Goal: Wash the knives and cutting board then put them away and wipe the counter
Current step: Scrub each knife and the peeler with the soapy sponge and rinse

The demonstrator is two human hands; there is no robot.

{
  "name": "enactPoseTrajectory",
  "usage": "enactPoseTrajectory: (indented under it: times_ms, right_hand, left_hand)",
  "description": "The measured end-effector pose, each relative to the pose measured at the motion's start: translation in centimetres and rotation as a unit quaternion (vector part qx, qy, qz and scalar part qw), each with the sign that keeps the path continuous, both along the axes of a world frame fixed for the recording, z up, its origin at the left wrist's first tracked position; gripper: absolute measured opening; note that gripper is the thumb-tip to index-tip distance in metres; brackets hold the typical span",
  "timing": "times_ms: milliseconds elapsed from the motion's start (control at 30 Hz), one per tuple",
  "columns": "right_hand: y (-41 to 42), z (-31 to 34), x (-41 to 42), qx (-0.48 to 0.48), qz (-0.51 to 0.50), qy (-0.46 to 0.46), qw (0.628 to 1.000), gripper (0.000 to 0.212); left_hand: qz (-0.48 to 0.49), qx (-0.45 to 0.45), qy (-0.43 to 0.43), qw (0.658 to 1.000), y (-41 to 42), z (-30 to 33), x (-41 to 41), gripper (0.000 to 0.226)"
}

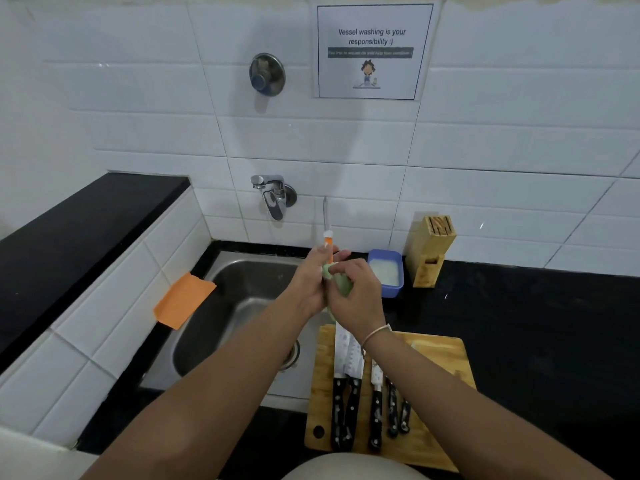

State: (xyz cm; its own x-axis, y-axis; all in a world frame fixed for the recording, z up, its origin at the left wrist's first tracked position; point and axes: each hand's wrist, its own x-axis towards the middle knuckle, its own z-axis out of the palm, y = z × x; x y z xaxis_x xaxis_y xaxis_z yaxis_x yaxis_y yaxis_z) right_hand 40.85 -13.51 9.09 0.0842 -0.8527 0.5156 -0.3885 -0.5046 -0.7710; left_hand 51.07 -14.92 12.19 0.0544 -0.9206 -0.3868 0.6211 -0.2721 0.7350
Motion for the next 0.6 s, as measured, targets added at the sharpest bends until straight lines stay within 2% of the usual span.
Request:
enactPoseTrajectory:
  times_ms: [67,200,267,367,433,567,600]
  right_hand:
    - [-0.6,0.3,-0.2,-0.016,-0.019,0.012,1.0,0.016]
    - [-1.2,0.4,-0.8,0.043,-0.074,-0.014,0.996,0.014]
    - [-1.0,0.0,-1.1,0.039,-0.044,0.023,0.998,0.013]
    - [-0.7,-0.7,-1.3,-0.021,0.028,0.088,0.995,0.013]
    - [-1.0,-0.3,-1.2,-0.044,0.028,0.1,0.994,0.012]
    - [-2.1,1.3,-1.2,0.072,-0.074,-0.05,0.993,0.017]
    - [-2.3,1.3,-1.4,0.092,-0.077,-0.056,0.991,0.015]
  left_hand:
    - [-0.019,0.0,-0.007,1.0,-0.1,-0.2,-0.3,0.016]
    - [-0.061,0.024,-0.006,0.998,0.1,0.2,-0.4,0.037]
    - [-0.059,0.025,-0.013,0.998,-0.1,0.2,-0.1,0.038]
    - [-0.062,0.005,-0.016,0.998,-0.6,0.0,0.3,0.039]
    - [-0.075,0.0,-0.008,0.997,-0.6,0.1,0.2,0.035]
    - [-0.117,-0.012,0.035,0.992,-0.6,0.0,-0.2,0.028]
    - [-0.122,-0.018,0.037,0.992,-0.6,0.0,-0.4,0.028]
